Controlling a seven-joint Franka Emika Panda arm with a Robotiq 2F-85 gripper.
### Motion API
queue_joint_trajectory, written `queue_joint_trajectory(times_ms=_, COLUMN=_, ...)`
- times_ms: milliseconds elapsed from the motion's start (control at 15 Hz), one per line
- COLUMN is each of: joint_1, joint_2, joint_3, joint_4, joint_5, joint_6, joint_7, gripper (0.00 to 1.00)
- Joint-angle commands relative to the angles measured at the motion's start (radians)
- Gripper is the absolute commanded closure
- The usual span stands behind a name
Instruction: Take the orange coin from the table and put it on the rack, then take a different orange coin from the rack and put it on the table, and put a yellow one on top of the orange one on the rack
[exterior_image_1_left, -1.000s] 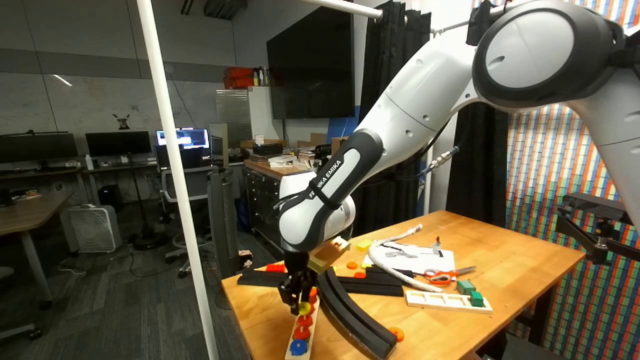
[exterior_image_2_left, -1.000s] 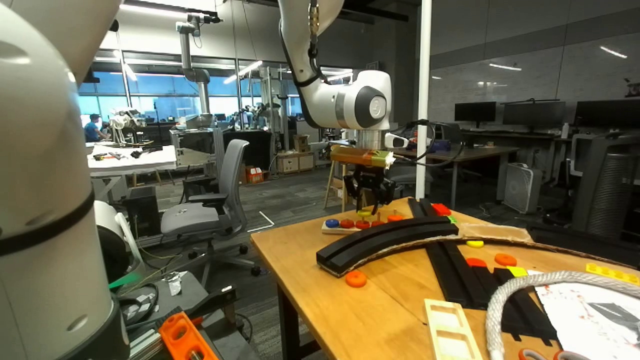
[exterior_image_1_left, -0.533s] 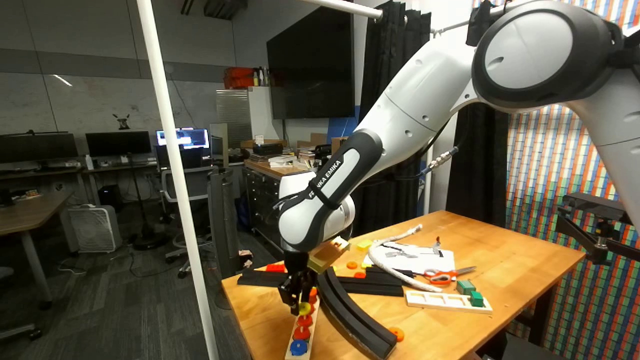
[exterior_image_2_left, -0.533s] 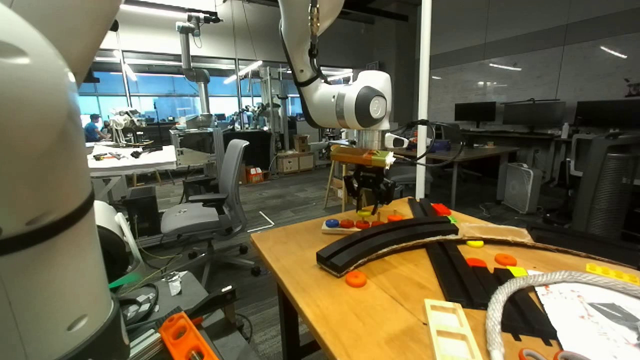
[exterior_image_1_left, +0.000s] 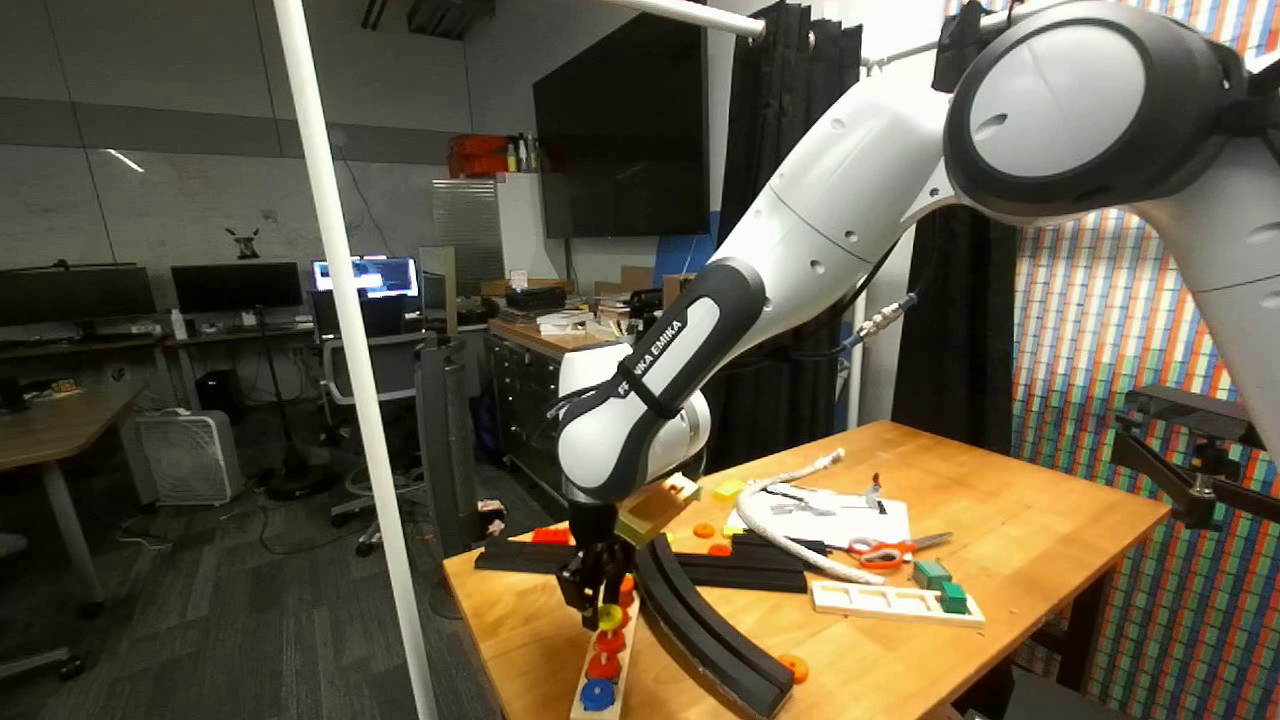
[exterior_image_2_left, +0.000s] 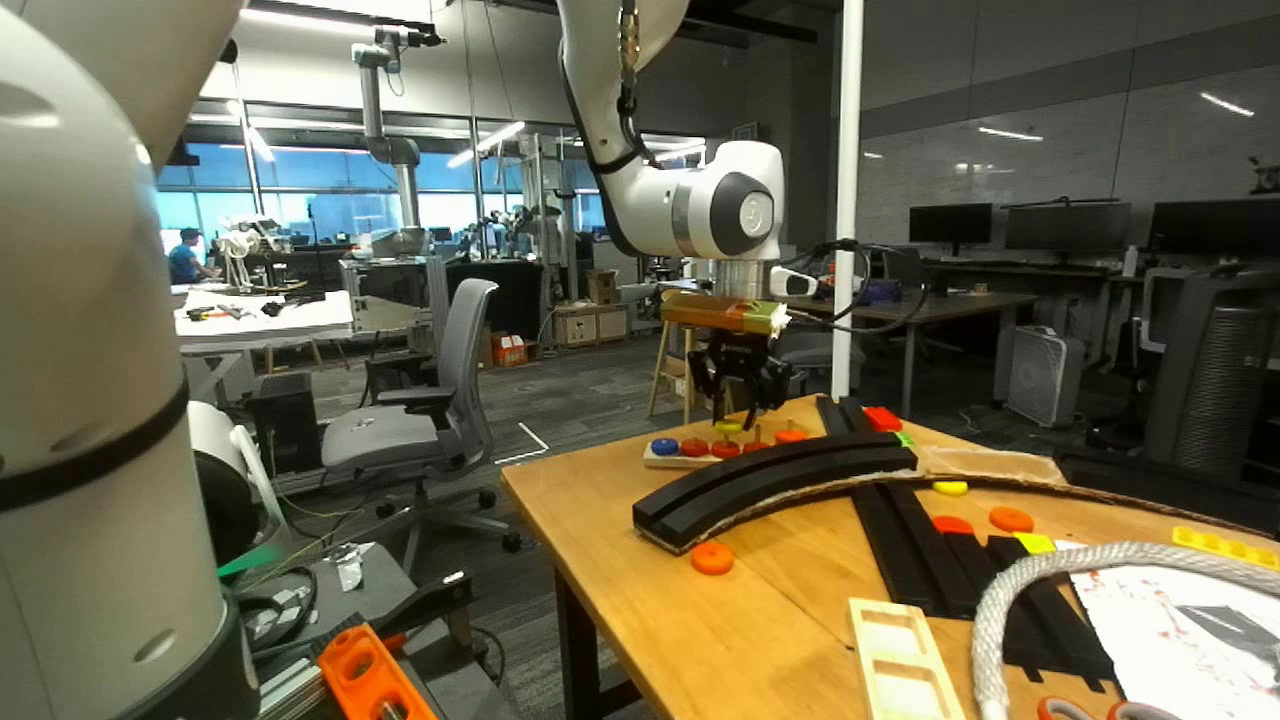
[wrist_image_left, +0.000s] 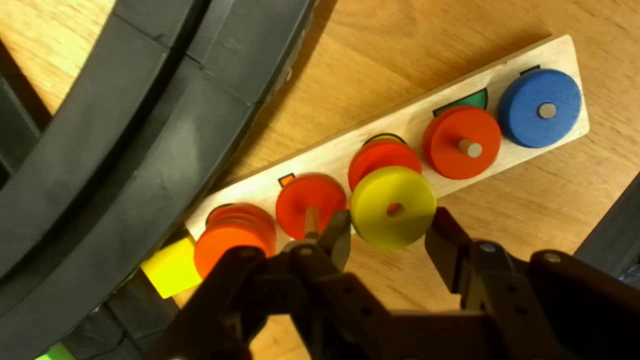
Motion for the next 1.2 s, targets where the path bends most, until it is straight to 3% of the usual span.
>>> queue_joint_trajectory(times_ms=0, joint_1=-0.003, joint_2=-0.007, joint_3=-0.003, joint_4=0.001, joint_5=0.006, joint_6=-0.017, joint_7=0.02, gripper=0.78)
queue_joint_trajectory(times_ms=1133, joint_1=-0.017, joint_2=-0.022, joint_3=-0.004, joint_4=-0.027, joint_5=0.024, joint_6=-0.004, joint_7=0.042, gripper=0.78)
